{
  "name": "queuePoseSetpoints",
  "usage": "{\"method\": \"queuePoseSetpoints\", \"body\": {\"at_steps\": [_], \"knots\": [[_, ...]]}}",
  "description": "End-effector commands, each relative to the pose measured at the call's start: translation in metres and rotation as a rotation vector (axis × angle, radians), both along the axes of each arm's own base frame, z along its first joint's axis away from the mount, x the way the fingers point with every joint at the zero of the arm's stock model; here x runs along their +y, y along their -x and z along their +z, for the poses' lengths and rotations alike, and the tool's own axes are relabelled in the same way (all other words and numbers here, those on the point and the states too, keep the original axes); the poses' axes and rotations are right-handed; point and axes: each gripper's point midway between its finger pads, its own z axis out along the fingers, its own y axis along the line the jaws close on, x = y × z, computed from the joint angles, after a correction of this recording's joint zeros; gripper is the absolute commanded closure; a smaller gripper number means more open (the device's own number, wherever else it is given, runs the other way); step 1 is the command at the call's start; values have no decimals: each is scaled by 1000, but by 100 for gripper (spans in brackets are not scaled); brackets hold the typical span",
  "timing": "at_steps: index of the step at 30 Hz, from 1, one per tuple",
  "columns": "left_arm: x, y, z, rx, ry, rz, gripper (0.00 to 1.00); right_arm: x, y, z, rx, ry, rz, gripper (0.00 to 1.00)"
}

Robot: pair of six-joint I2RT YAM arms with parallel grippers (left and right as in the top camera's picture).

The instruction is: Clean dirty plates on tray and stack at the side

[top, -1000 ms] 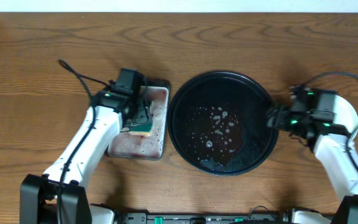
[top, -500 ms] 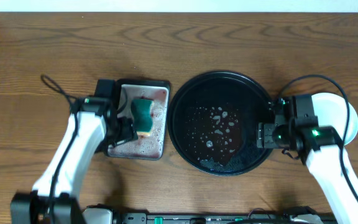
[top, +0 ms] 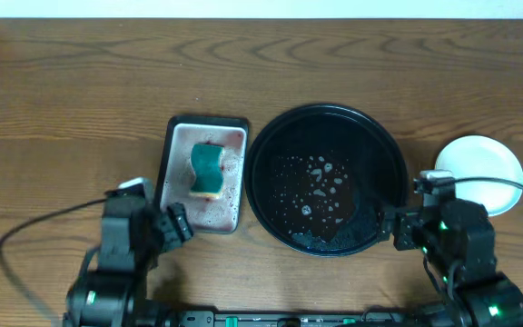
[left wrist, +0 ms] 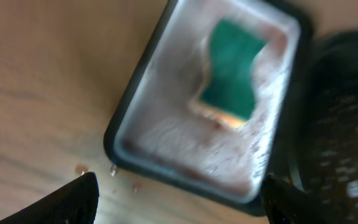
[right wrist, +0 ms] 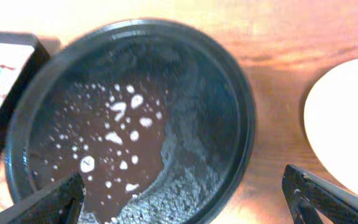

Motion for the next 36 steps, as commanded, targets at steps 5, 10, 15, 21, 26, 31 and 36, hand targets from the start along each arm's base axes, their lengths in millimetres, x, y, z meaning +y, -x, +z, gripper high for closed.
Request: {"method": "queuePoseSetpoints", "body": {"at_steps": [5, 10, 15, 21, 26, 31, 36], "knots": [[2, 9, 25, -158, 18, 11, 15, -2, 6, -7, 28, 10, -10, 1], [2, 10, 23, -147, 17, 11, 15, -4, 11, -13, 59, 18, -10, 1], [2, 10, 23, -148, 17, 11, 14, -6, 18, -21, 101, 29, -10, 1], [2, 10, 23, -147, 17, 11, 14, -7, 24, -26, 131, 37, -9, 1], [2, 10, 23, -147, 17, 11, 14, -7, 25, -27, 137, 39, -9, 1], [2, 10, 23, -147, 17, 11, 14, -16, 27, -26, 97, 89, -18, 1], [2, 10, 23, -147, 17, 11, 14, -30, 17, -8, -92, 45, -98, 1]]}}
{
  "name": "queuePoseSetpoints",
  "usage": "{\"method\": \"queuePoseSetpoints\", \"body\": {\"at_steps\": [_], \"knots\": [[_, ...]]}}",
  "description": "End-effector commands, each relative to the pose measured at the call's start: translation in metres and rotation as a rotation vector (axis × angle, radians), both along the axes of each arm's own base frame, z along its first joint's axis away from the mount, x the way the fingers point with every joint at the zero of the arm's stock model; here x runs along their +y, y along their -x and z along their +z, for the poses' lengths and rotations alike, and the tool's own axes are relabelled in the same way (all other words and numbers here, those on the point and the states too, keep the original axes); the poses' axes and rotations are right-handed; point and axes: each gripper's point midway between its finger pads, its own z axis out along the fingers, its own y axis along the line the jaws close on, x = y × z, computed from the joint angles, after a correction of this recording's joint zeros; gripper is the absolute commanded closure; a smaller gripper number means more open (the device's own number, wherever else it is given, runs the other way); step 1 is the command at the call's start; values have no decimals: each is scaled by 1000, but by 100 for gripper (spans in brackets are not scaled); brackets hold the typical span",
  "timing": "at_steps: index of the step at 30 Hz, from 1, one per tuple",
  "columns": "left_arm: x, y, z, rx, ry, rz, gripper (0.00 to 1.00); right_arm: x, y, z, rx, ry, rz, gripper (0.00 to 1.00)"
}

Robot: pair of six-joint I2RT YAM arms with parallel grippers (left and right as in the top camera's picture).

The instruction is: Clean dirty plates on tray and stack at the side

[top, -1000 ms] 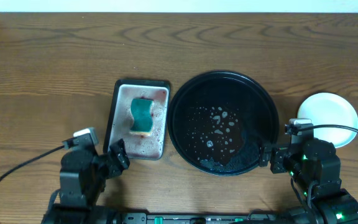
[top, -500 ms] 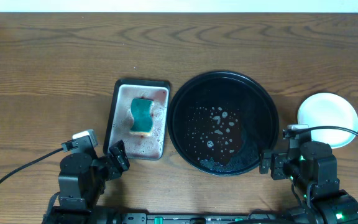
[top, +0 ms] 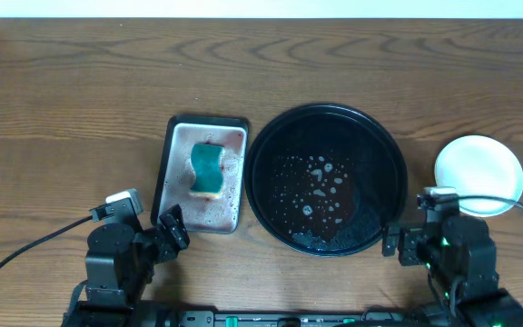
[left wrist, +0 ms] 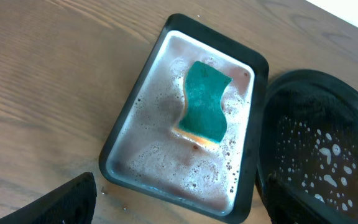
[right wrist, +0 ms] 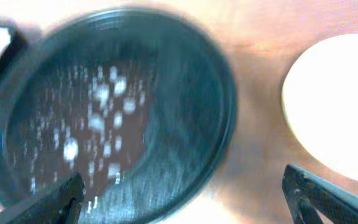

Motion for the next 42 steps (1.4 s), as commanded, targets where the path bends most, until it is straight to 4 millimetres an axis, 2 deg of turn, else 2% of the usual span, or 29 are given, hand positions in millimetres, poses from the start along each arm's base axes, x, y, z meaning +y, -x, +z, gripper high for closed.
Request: {"method": "queuePoseSetpoints", "body": {"at_steps": [1, 11, 16, 19, 24, 26, 42], "knots": [[1, 1, -5, 13, 0, 10, 14, -14, -6, 9, -131, -12, -59, 1], [1, 1, -5, 13, 0, 10, 14, -19, -31, 37, -585, -85, -97, 1], [1, 1, -5, 13, 0, 10, 14, -18, -39, 40, -708, -106, -95, 1], [1, 1, -5, 13, 0, 10, 14, -18, -43, 29, -723, -86, -90, 1], [1, 1, -5, 13, 0, 9, 14, -16, -42, -2, -608, 7, -47, 1], [1, 1, -5, 13, 0, 10, 13, -11, -42, -2, -606, -8, -21, 1], [1, 1, -5, 13, 0, 10, 13, -11, -42, -2, -606, -8, -20, 1]]}}
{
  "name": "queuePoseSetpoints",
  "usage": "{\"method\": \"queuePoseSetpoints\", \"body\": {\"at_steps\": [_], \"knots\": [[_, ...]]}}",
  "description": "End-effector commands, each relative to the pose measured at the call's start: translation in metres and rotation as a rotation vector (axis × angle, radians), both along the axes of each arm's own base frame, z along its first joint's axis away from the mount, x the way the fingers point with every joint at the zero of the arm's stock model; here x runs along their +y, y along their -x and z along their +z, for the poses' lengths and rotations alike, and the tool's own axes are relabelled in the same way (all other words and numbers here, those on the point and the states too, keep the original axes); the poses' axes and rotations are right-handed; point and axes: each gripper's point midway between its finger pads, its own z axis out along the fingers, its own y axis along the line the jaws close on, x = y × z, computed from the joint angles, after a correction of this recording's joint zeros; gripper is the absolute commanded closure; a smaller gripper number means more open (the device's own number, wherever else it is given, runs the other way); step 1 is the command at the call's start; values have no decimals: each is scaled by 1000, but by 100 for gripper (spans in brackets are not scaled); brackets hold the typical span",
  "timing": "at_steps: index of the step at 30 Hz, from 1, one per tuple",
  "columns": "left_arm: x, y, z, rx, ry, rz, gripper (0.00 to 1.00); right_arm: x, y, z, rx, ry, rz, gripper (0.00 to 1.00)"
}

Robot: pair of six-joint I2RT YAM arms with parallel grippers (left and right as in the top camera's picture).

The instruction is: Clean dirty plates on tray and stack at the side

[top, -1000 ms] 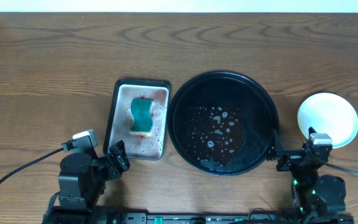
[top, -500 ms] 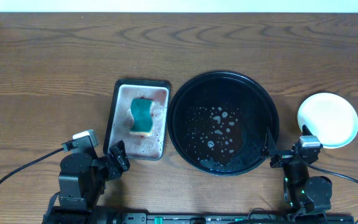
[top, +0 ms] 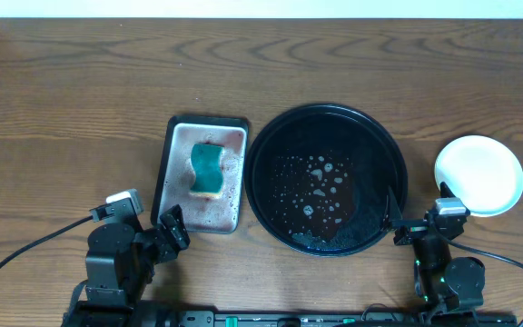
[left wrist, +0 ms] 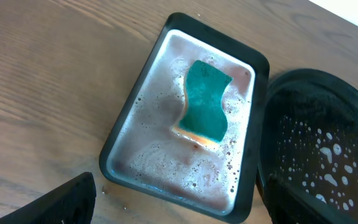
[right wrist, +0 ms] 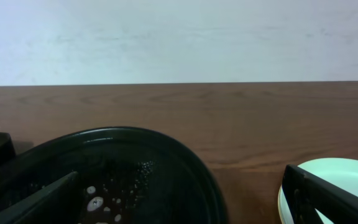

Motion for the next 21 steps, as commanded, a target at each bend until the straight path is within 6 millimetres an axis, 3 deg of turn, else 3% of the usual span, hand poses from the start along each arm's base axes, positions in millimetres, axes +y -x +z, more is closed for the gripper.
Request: {"method": "queuePoseSetpoints", "body": {"at_steps": [1, 14, 21], "knots": [[1, 1, -4, 10, 0, 10, 13, 1, 0, 0, -1, 15, 7, 1], [4, 1, -4, 7, -22, 11, 13, 0, 0, 0, -1, 15, 7, 1], [9, 7, -15, -62, -84, -15, 13, 1, 0, 0, -1, 15, 7, 1]]}}
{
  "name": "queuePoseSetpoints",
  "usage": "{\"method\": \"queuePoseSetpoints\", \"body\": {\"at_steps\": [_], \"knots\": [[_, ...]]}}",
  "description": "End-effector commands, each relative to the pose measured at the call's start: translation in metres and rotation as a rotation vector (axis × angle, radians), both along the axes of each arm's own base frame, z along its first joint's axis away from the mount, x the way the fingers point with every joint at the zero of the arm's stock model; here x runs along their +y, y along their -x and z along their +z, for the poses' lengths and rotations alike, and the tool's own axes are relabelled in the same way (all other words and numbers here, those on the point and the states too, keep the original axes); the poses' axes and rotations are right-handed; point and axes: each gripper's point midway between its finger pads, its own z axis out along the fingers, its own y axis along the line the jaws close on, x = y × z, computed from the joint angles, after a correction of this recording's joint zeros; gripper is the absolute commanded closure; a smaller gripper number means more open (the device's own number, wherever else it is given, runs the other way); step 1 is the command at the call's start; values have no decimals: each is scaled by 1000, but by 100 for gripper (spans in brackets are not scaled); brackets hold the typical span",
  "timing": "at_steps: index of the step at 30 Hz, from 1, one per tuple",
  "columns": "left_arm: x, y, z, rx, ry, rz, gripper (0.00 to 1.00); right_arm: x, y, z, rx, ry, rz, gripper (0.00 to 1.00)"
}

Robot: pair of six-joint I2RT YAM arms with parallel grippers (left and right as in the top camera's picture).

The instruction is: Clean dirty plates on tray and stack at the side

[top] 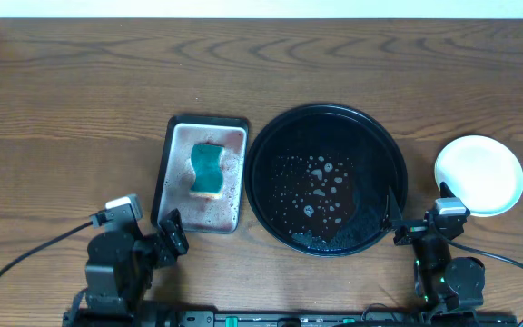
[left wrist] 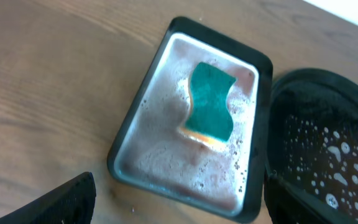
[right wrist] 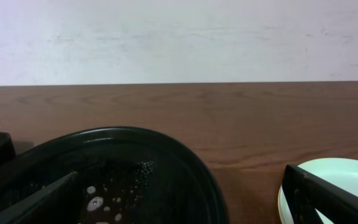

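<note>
A round black tray (top: 256, 173) sits mid-table, holding only water drops and foam (top: 320, 177). One clean-looking white plate (top: 478, 174) lies on the wood to its right and shows in the right wrist view as a plate edge (right wrist: 328, 180). My left gripper (top: 169, 236) is open near the front edge, just short of the soap dish (left wrist: 135, 124). My right gripper (top: 416, 225) is open at the tray's near right rim (right wrist: 197, 168), looking level across the table. Nothing is between either pair of fingers.
A black rectangular dish (top: 165, 173) of soapy water stands left of the round tray, with a green sponge (top: 207, 169) lying in it. Cables run from both arms along the front edge. Bare wood extends behind and to the far left.
My left arm has drawn back slightly toward the front edge, so the dish sits a little farther off in its view. The right arm, plate, sponge and trays are unmoved.
First both open grippers reached over the table, the left at the dish's near corner, the right over the round tray's near right rim. Later both stood closer to the front edge. Then the right camera looked level across the table, as now.
</note>
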Motion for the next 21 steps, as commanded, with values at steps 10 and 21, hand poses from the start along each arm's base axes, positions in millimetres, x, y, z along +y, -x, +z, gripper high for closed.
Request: {"method": "queuePoseSetpoints", "body": {"at_steps": [10, 21], "knots": [[-12, -43, -6, -457, -100, -142, 13, 0, 0, 0, -1, 15, 7, 1], [-18, -57, -11, -595, -251, -227, 13, 0, 0, 0, -1, 15, 6, 1]]}}
